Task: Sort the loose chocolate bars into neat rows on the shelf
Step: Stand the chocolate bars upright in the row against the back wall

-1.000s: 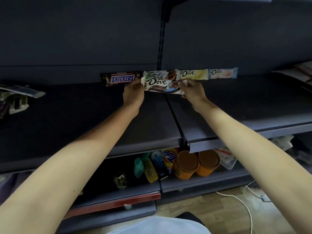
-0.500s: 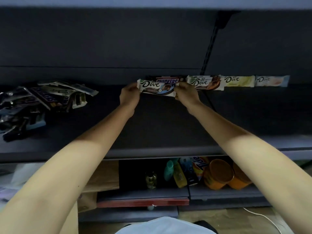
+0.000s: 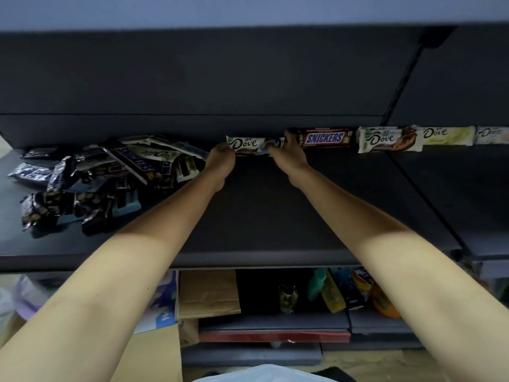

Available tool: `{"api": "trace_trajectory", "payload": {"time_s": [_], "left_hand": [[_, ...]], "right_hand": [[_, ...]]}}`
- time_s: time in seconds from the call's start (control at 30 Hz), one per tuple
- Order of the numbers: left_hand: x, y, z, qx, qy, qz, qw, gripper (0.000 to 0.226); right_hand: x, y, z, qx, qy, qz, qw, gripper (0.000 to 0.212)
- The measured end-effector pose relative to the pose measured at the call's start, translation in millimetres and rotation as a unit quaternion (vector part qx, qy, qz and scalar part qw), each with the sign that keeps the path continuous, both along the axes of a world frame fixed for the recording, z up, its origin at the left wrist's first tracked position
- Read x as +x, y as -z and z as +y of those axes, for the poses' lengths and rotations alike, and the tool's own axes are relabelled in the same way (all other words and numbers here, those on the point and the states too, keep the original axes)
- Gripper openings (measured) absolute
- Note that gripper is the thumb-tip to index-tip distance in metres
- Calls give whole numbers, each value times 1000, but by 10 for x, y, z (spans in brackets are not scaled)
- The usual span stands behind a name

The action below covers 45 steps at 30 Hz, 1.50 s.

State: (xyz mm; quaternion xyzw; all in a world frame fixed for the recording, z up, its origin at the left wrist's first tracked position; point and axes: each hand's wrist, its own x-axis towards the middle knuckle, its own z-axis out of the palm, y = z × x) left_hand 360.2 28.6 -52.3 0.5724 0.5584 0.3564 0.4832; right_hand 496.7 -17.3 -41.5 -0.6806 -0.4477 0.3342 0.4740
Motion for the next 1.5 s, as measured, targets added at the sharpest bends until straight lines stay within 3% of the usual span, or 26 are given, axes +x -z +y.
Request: {"api": "trace_trajectory", "payload": {"time_s": [0.23, 0.53, 0.67, 0.8, 0.97, 1.1, 1.33, 1.5], "left_hand": [[-62, -17, 135, 28, 31, 62, 997, 41], [10, -11, 271, 39, 52, 125, 990, 18], [9, -51, 312, 6, 50, 61, 997, 19], [-9, -92, 345, -51, 41, -29, 997, 14], [-13, -145, 388, -91, 28, -36, 995, 17], [20, -156, 385, -80, 16, -20, 996, 9], [95, -162, 338, -59, 38, -20, 997, 22], [66, -138, 314, -50, 49, -24, 997, 21]], "right_hand": [[-107, 20, 166, -6, 5, -18, 1000, 57], [6, 69, 222, -22, 1, -75, 997, 30], [-24, 52, 325, -45, -3, -67, 997, 24], [18, 8, 372, -77, 10, 13, 997, 24], [92, 46, 336, -47, 30, 95, 994, 30], [103, 71, 310, -10, 23, 139, 990, 18], [47, 63, 323, 14, -17, 84, 996, 40], [84, 70, 290, 35, -4, 83, 996, 36]]}}
